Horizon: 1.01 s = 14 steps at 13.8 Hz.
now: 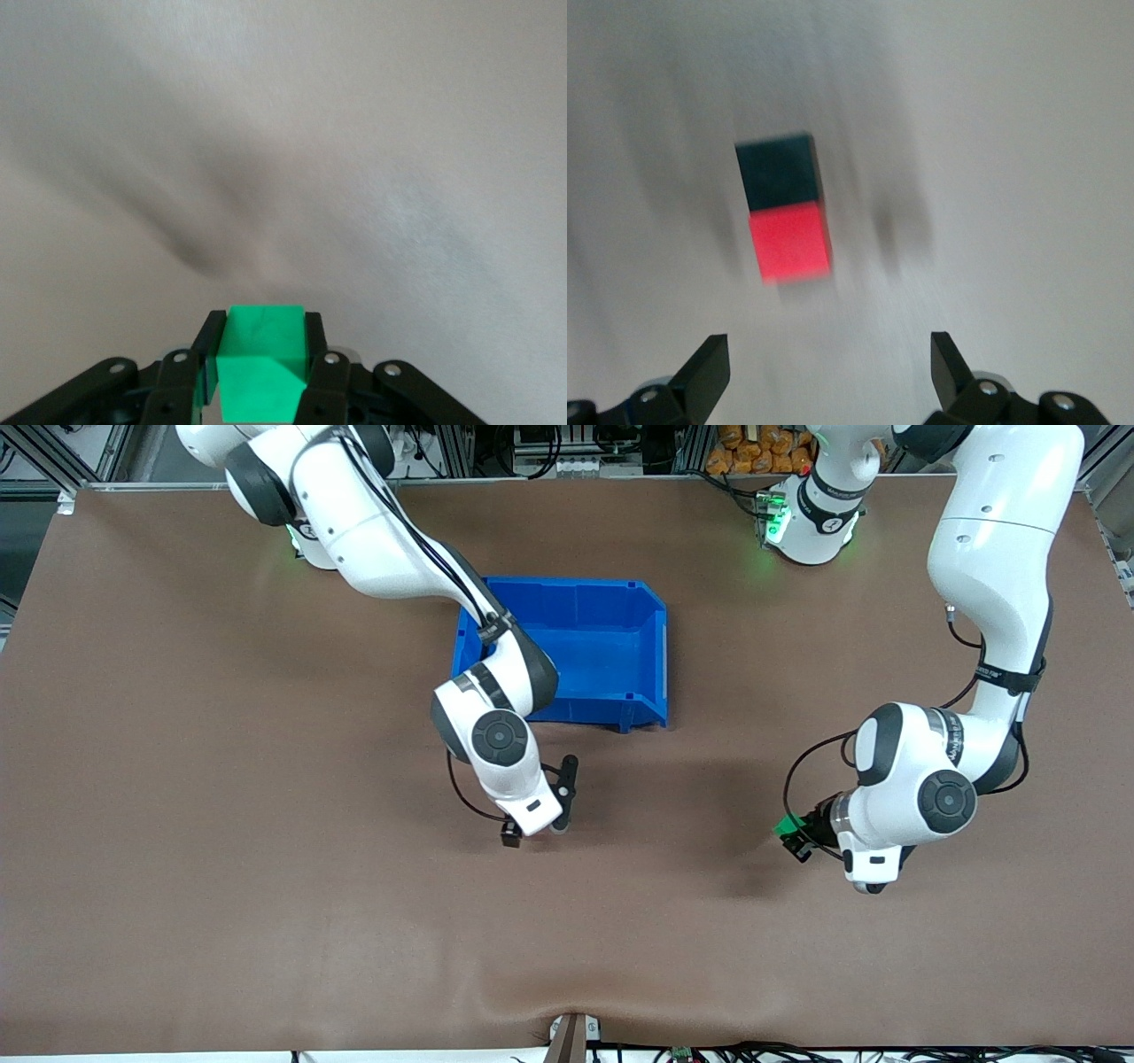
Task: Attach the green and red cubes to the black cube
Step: 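Release the red cube and withdraw the right gripper while the left carries green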
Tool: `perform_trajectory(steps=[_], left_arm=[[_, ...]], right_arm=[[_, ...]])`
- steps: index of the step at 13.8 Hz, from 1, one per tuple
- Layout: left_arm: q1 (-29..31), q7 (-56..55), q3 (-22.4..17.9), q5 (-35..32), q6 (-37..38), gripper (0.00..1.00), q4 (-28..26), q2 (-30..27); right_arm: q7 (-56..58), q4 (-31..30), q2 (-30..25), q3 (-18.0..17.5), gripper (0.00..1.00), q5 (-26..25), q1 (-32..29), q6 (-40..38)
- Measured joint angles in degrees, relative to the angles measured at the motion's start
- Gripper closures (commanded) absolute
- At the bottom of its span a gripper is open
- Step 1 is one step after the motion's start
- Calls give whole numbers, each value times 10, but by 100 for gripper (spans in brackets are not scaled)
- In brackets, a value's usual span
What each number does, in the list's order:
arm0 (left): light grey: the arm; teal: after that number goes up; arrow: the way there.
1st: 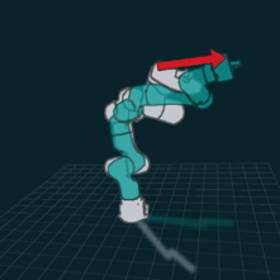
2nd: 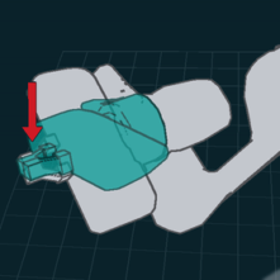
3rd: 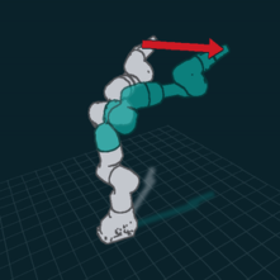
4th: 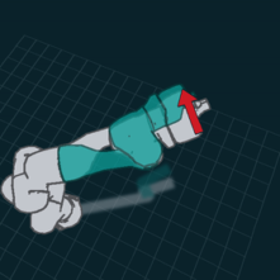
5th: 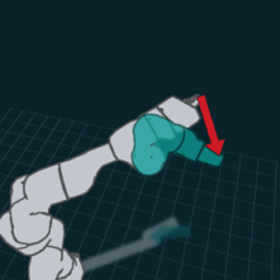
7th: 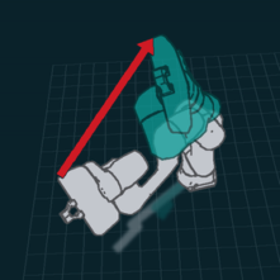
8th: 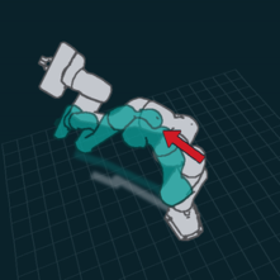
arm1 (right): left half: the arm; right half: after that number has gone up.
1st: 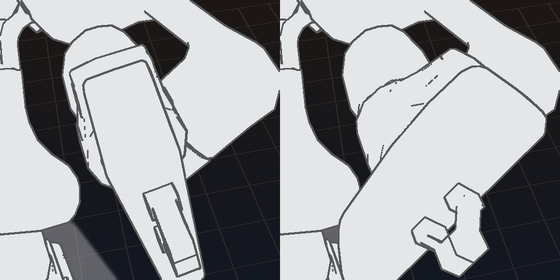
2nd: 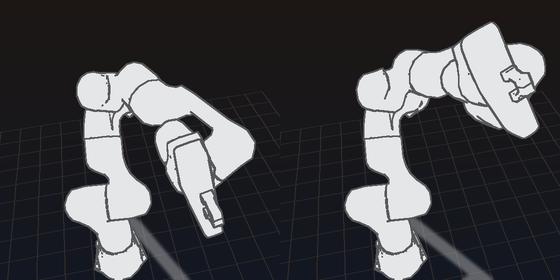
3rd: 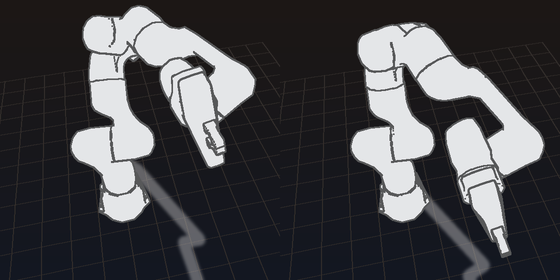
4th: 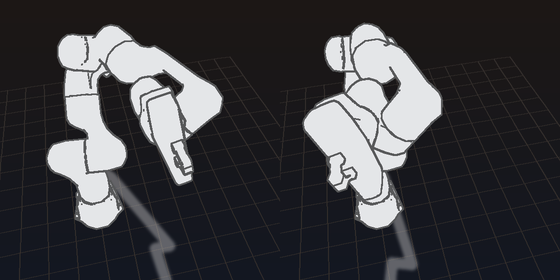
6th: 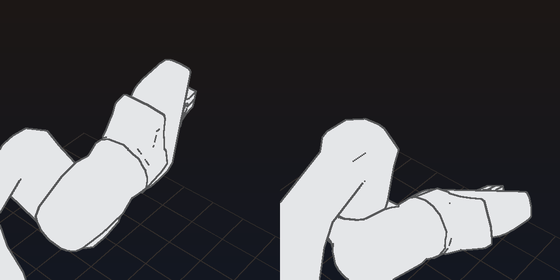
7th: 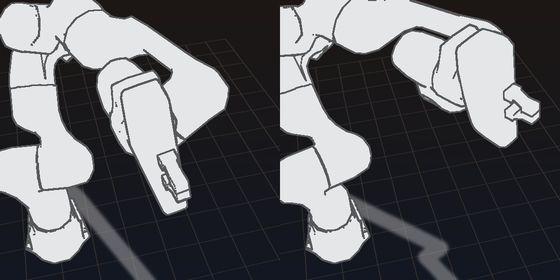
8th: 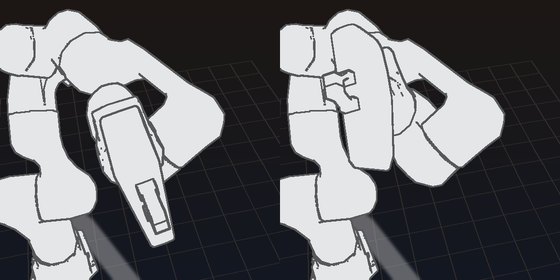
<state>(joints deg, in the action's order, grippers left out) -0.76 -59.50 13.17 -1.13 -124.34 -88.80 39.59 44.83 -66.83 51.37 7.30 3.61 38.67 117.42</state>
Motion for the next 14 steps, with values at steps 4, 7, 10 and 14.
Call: perform_trajectory(steps=[4,7,10,14], left_arm=[[-36,-122,6,14,0,100,15,11],[-84,-218,7,25,-2,100,53,37],[-123,-297,7,25,-21,100,89,64],[-165,-405,7,37,-79,100,105,95]], right_arm=[[-61,0,-59,28,0,0,-52,-46],[-129,-13,-104,37,0,0,-105,-61],[-187,-67,-179,71,0,0,-137,-71],[-278,-180,-307,137,0,0,-144,-85]])
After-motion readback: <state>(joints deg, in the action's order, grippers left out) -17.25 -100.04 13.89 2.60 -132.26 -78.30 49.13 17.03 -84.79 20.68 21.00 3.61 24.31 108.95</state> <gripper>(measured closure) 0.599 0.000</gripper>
